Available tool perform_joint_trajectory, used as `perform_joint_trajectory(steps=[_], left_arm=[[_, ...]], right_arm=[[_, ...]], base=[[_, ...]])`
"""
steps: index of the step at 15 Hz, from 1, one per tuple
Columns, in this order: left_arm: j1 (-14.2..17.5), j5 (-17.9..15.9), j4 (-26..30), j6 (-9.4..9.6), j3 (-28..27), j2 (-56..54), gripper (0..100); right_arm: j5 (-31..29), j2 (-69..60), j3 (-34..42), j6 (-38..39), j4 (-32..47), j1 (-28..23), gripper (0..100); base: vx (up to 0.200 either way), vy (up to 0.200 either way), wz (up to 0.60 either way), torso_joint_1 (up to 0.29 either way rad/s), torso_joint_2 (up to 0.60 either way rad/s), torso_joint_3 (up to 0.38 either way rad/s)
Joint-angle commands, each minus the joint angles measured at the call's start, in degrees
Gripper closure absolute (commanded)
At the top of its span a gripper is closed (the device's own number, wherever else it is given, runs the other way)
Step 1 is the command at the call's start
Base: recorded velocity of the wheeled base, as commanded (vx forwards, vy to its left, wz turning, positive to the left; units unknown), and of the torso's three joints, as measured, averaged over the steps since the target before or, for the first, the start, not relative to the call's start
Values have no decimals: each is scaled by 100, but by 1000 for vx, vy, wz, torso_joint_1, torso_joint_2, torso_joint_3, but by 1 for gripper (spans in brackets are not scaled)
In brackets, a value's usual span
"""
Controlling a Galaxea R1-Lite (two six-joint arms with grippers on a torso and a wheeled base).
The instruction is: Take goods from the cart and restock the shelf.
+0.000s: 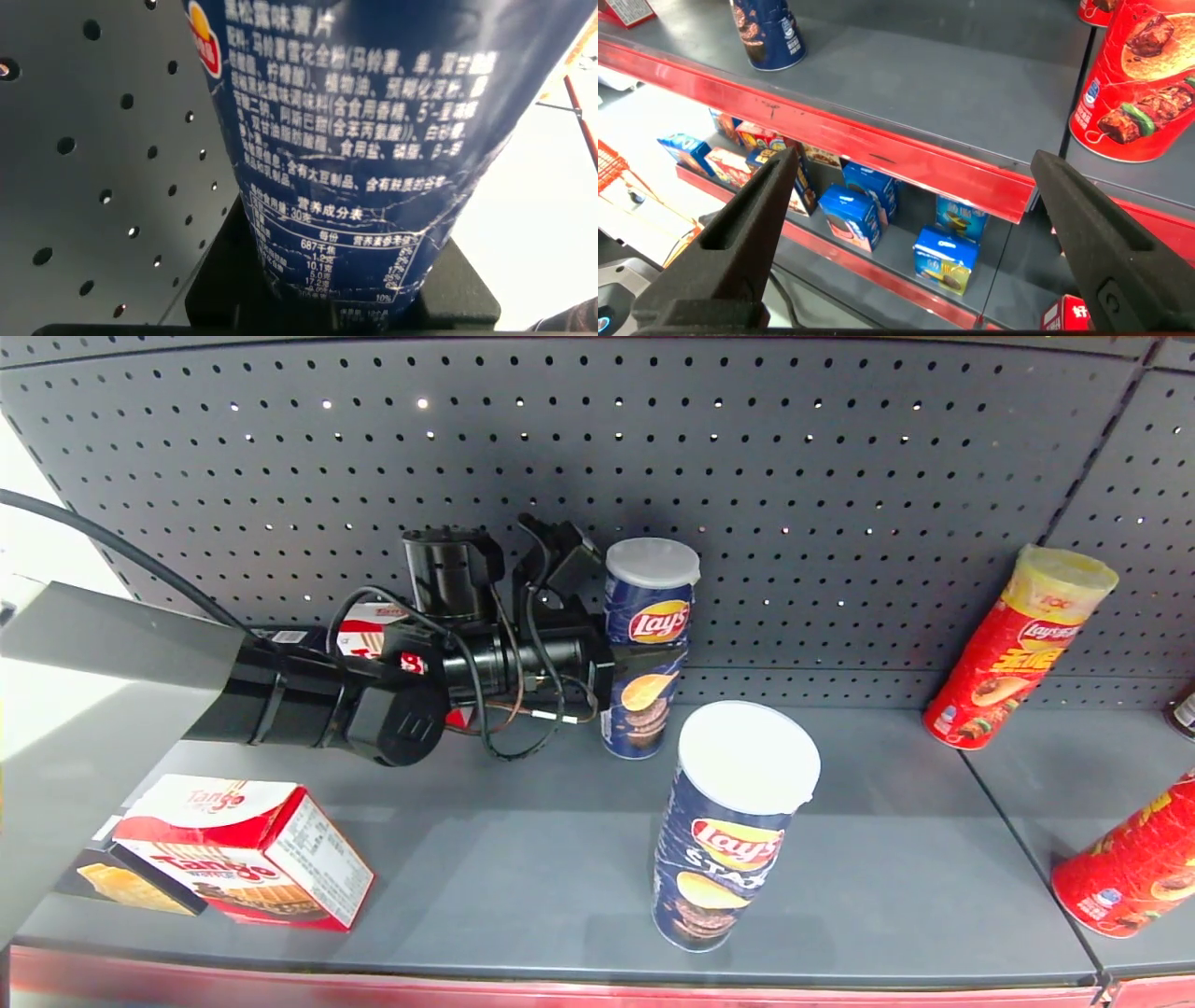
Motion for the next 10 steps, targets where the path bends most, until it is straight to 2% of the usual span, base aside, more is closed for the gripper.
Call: perform_joint_trajectory(steps=[1, 4, 6, 10], left_arm=[[-6, 2, -38, -1, 1, 8, 100], [-6, 2, -311, -98, 1, 122, 100], [-23, 2, -530, -274, 10, 193, 100], [-32, 2, -583, -274, 27, 280, 100]], right_arm=[[1, 7, 0, -2, 1, 3, 0], [1, 7, 0, -2, 1, 3, 0], [1, 7, 0, -2, 1, 3, 0], [1, 7, 0, -2, 1, 3, 0]], base=[[0, 0, 0, 0, 0, 0], [0, 0, 0, 0, 0, 0], [0, 0, 0, 0, 0, 0], [0, 0, 0, 0, 0, 0]])
